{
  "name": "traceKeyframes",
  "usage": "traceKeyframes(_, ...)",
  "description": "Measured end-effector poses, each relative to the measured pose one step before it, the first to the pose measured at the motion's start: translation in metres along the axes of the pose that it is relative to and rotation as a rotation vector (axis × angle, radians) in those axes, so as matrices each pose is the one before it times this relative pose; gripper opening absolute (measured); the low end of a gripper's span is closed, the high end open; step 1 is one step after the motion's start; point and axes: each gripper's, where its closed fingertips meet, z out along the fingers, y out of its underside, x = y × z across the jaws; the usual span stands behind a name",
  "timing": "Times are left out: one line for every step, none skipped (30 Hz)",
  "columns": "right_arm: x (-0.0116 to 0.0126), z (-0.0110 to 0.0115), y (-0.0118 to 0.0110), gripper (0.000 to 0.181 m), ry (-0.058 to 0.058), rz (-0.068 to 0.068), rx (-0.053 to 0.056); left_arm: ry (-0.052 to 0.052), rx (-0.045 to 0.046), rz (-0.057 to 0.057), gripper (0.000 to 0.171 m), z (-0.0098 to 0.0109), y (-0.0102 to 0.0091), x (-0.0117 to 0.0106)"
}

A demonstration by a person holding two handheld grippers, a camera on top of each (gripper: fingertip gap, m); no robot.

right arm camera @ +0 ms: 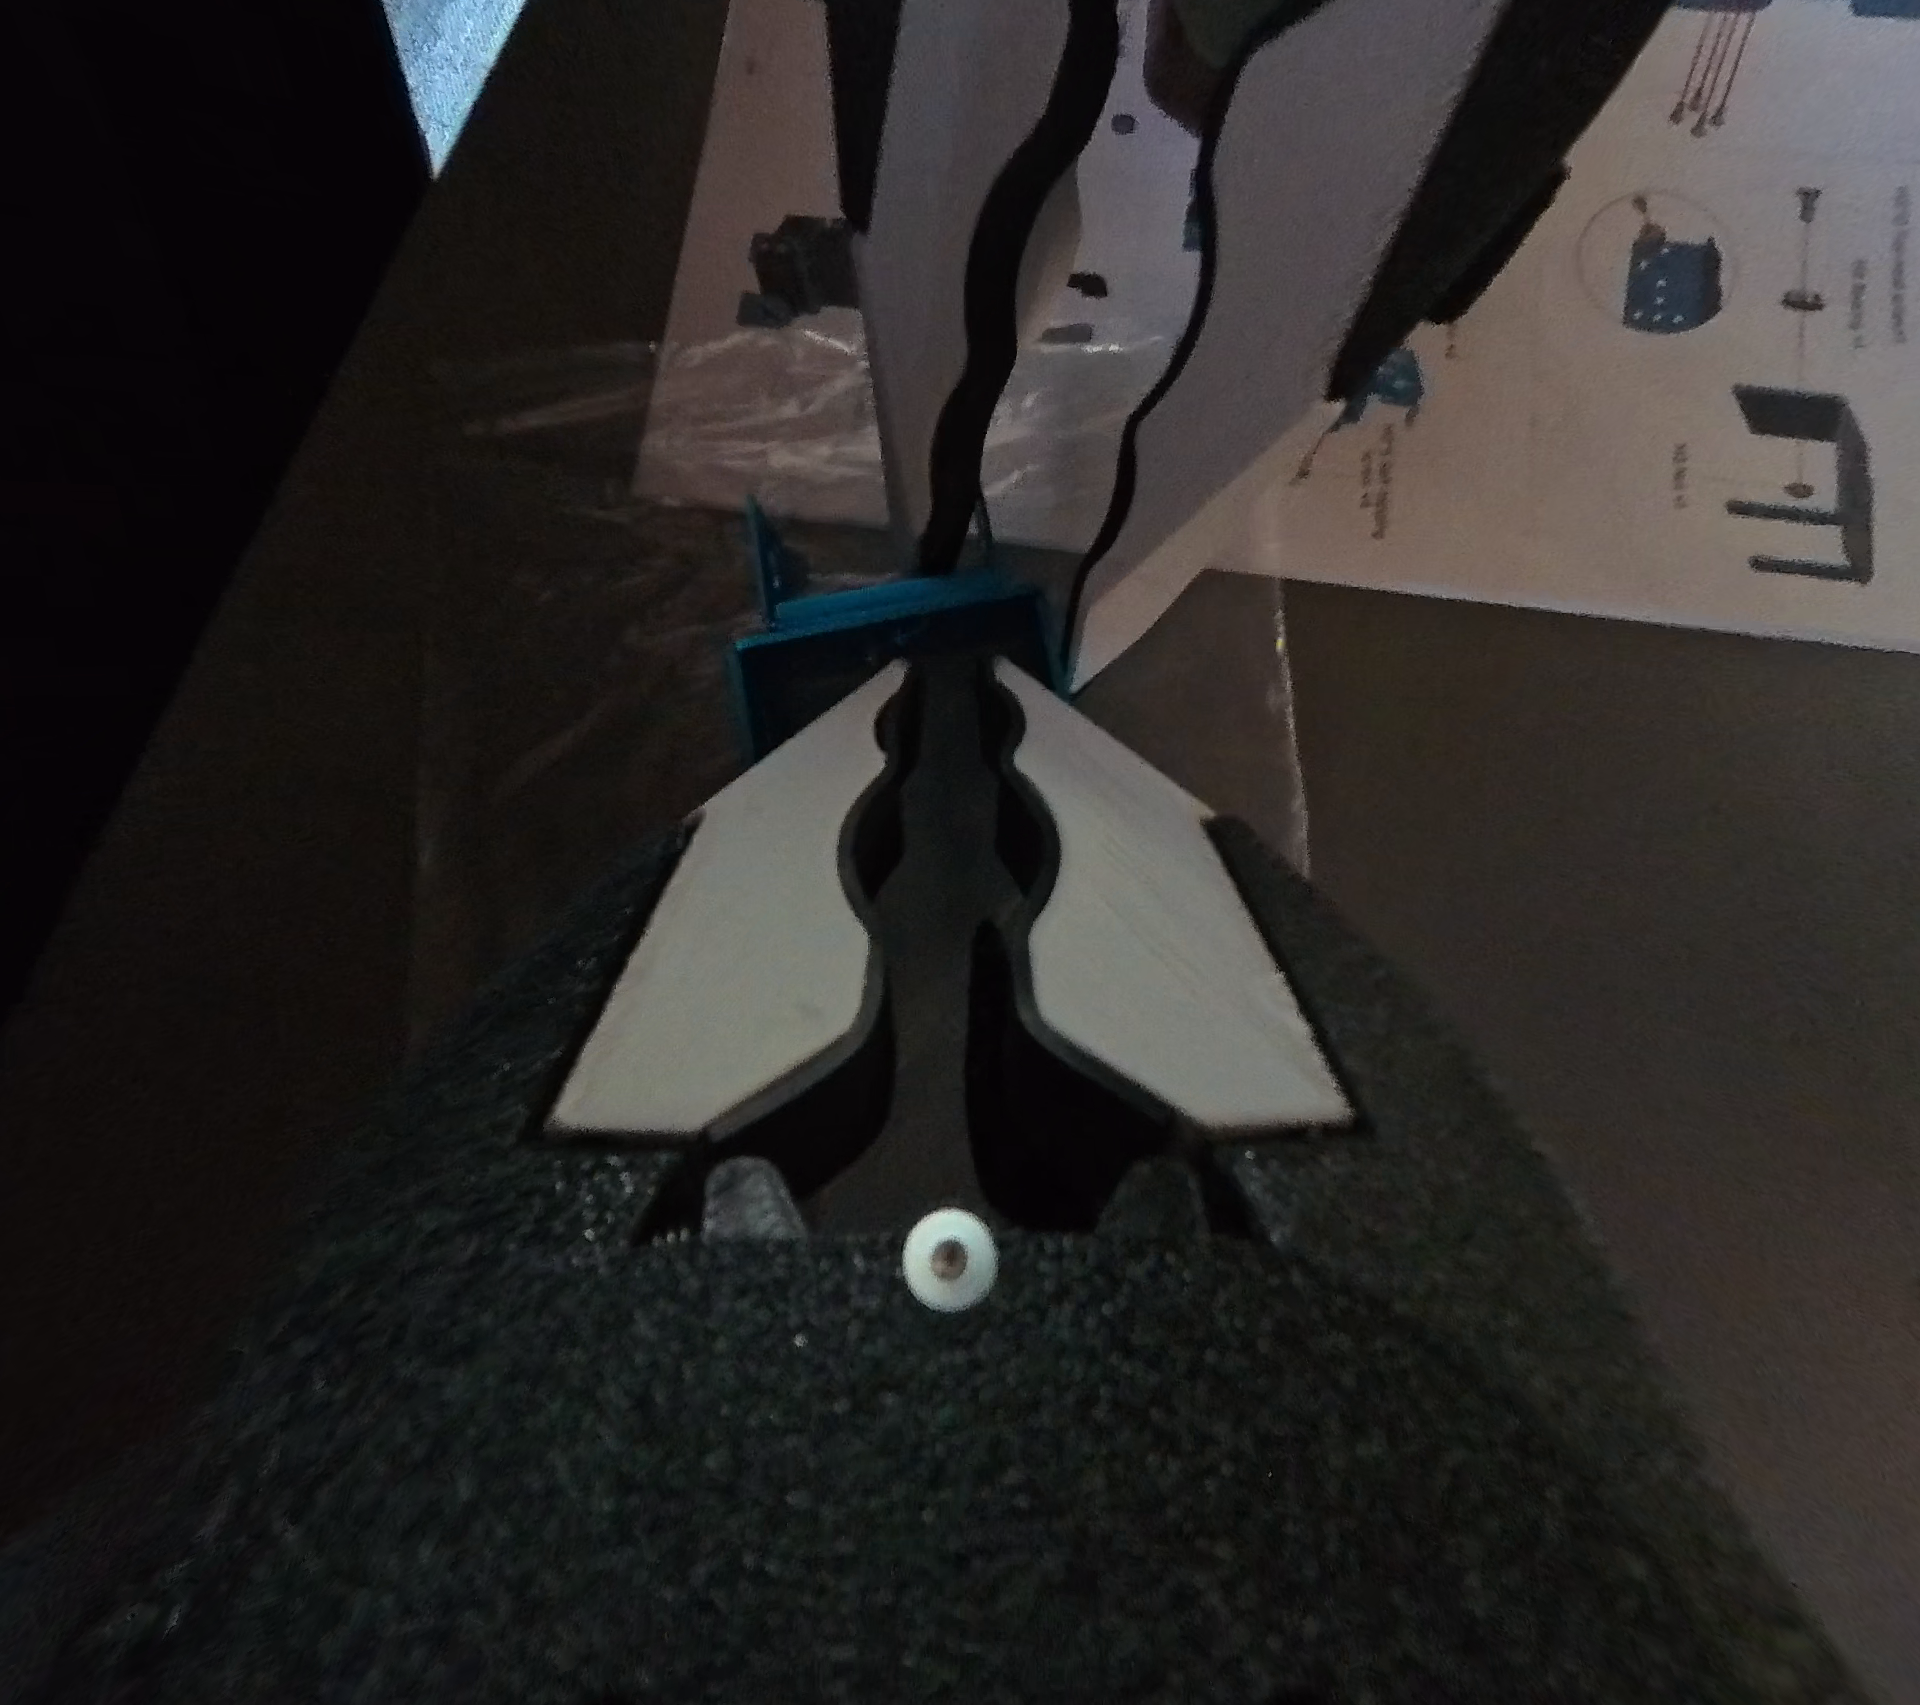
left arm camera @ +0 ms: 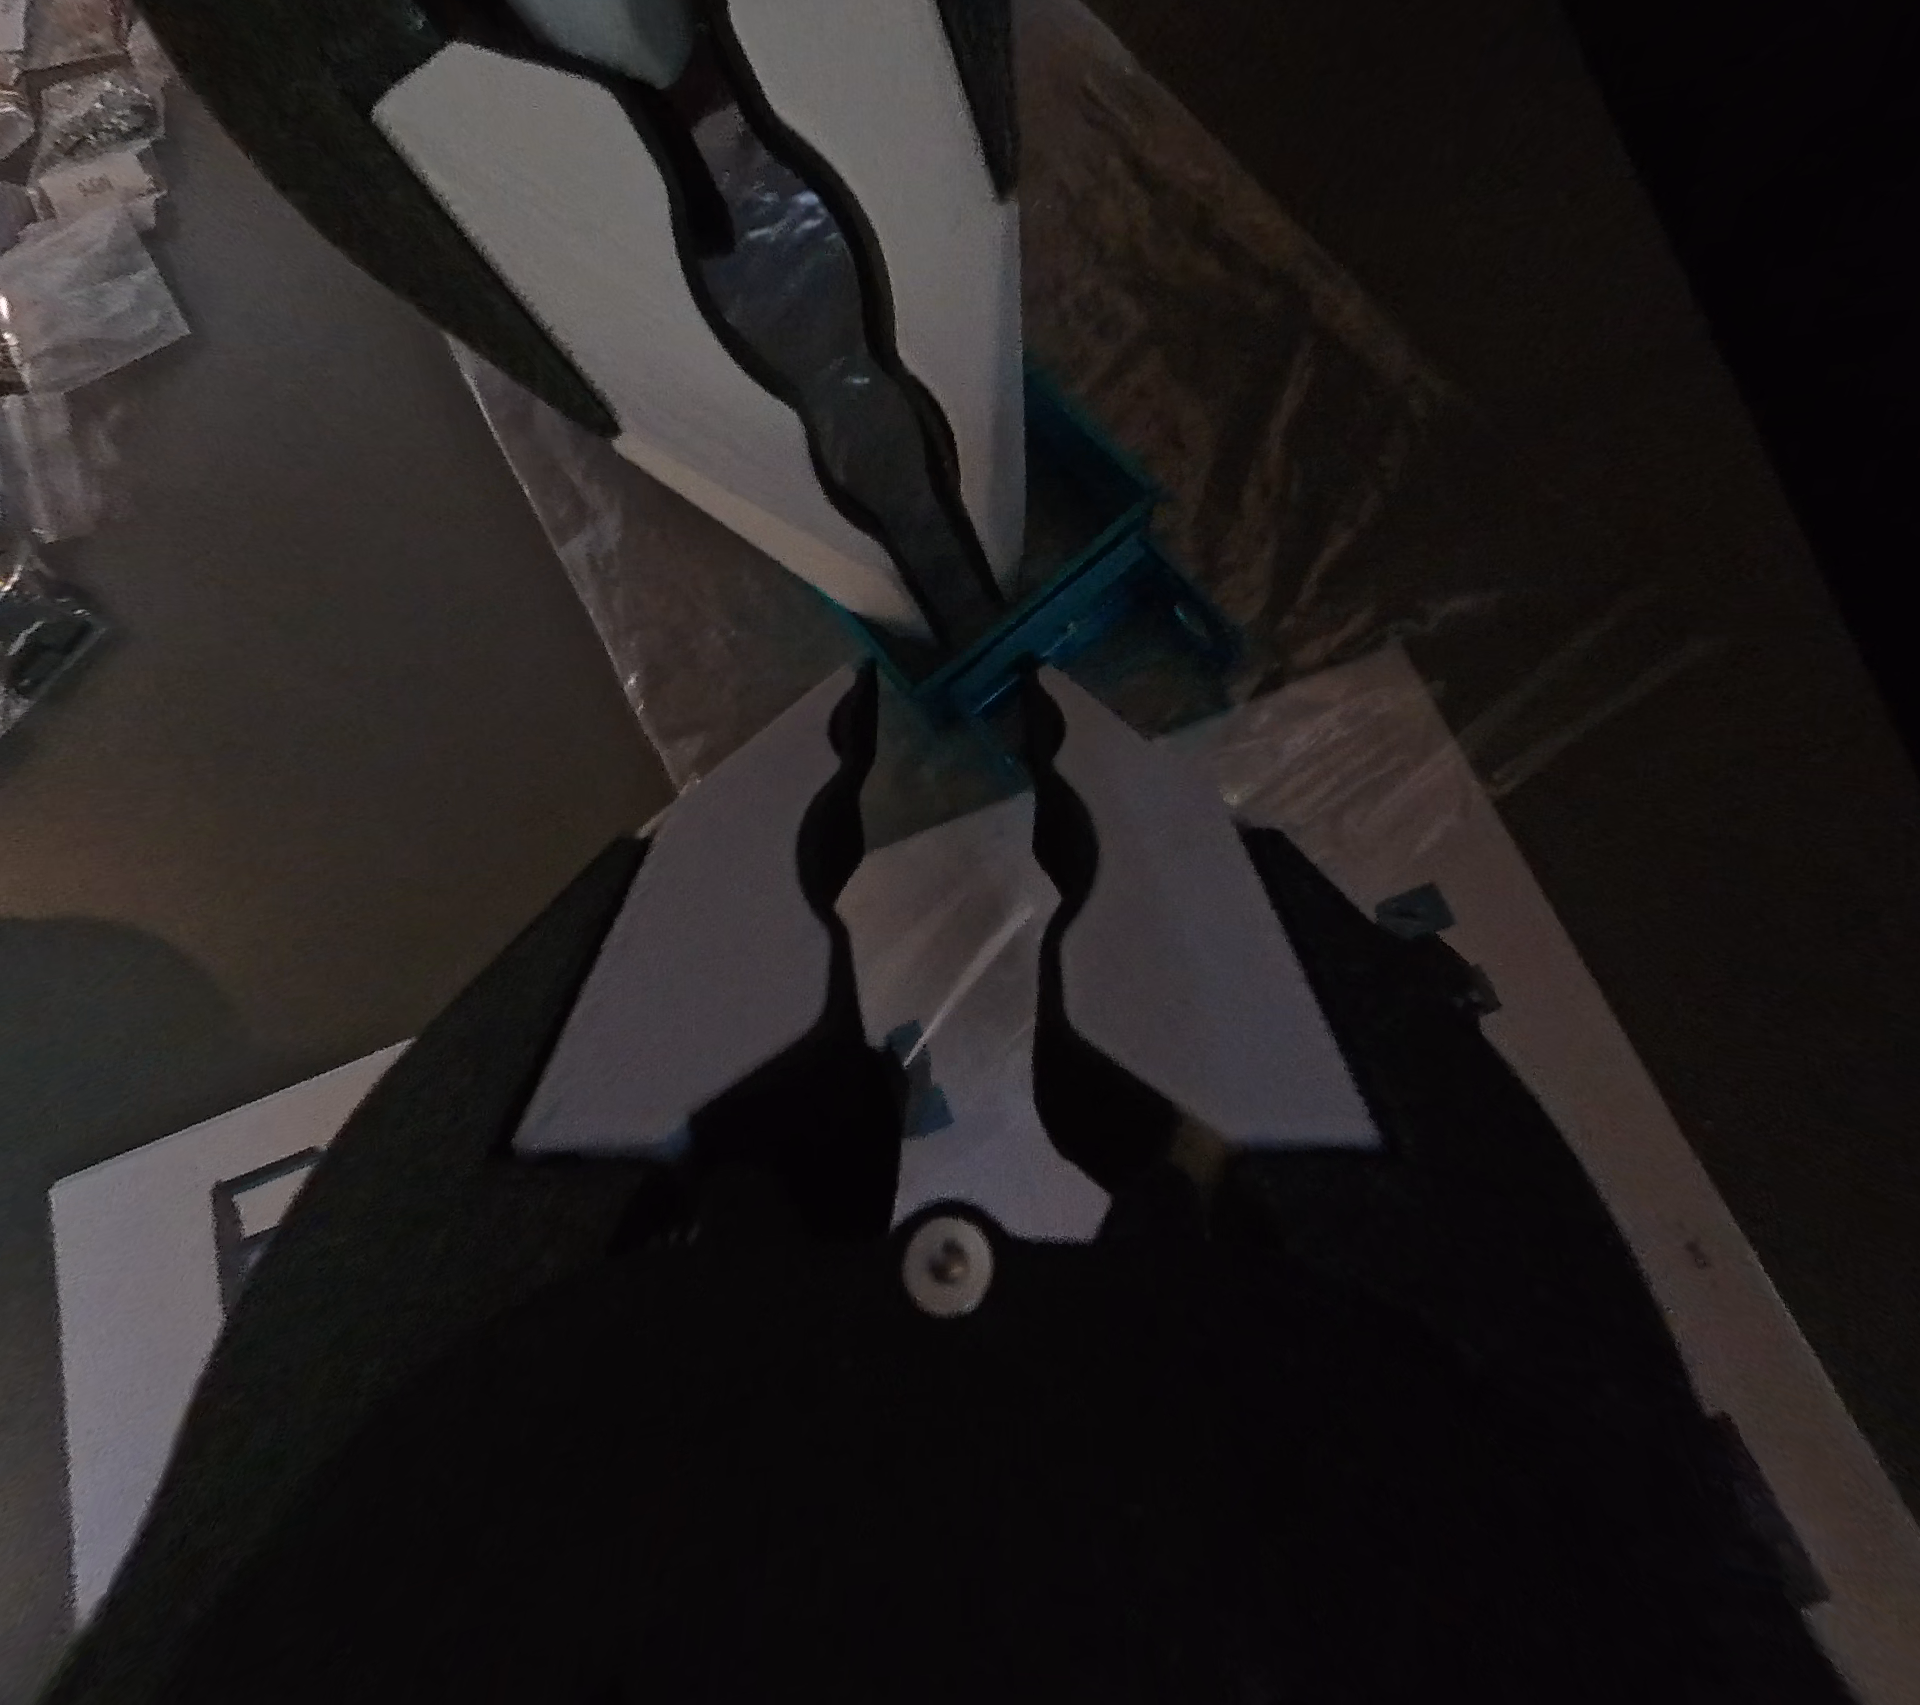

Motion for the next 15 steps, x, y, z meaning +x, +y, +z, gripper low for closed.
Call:
traceKeyframes(0.00069,0.00084,-0.00166,0.009,0.0052,-0.0082,-0.0003,-0.0023,-0.00553,0.0028,0.027,-0.00086,0.00063,-0.0004)
traceKeyframes(0.0006,0.00107,-0.00114,0.009,0.0045,-0.0103,-0.0058,-0.0001,-0.00369,0.0009,0.027,-0.0011,0.00035,-0.00019)
traceKeyframes(0.00121,0.00112,-0.00099,0.008,0.0093,-0.0137,-0.0075,0.0007,-0.00223,-0.0015,0.027,-0.00073,0.00053,-0.0003)
traceKeyframes(0.00053,0.00153,-0.00067,0.007,0.0036,-0.014,-0.0087,0.0015,-0.00156,-0.0022,0.027,-0.00035,0.00055,-0.00021)
traceKeyframes(-0.00059,0.00215,0.00045,0.007,-0.006,-0.0078,-0.0147,0.0031,-0.0017,-0.0031,0.027,-0.00019,0.00071,-0.00003)
traceKeyframes(-0.00136,0.0017,0.00072,0.007,-0.0133,-0.0029,-0.0137,0.0038,-0.00103,-0.0024,0.027,-0.00014,0.00057,0.00023)
traceKeyframes(0.00037,0.00002,0.00005,0.007,-0.0028,0.0014,-0.0045,0.0017,-0.00036,-0.0003,0.027,-0.00036,0.00027,0.00004)
traceKeyframes(0.0,0.0002,0.00224,0.008,-0.0013,-0.0032,-0.0145,-0.0027,-0.00236,0.0015,0.026,-0.00016,0.00029,-0.00027)
traceKeyframes(-0.00031,0.00049,0.00305,0.008,0.0006,-0.0048,-0.0161,-0.0037,-0.00288,0.0034,0.026,0.0001,0.00014,-0.00017)
traceKeyframes(-0.0001,0.00006,0.00018,0.008,0.0023,0.0005,0.0014,-0.0037,-0.00191,0.0047,0.026,0.00017,-0.00004,-0.00004)
traceKeyframes(-0.00038,0.00045,0.00003,0.008,-0.0031,0.0048,0.0008,-0.0013,-0.00074,0.0021,0.026,0.00012,-0.00001,0.00015)
traceKeyframes(-0.0003,0.00039,-0.0005,0.007,-0.0071,0.0071,0.003,0.0009,0.00034,-0.0009,0.026,0.00025,-0.00025,0.00011)
traceKeyframes(-0.00015,-0.00004,0.00022,0.007,-0.0096,0.0059,-0.0006,0.0009,0.00069,-0.0019,0.026,0.00011,-0.0001,-0.00002)
traceKeyframes(-0.00031,-0.00015,0.00059,0.006,-0.0112,0.007,0.0009,0.0004,0.00103,-0.0011,0.026,0.00001,-0.00005,-0.00003)
traceKeyframes(-0.00014,-0.00003,0.00016,0.006,-0.0118,0.0096,0.0054,0.0003,0.00097,-0.0011,0.026,0.00007,0.00003,-0.00003)
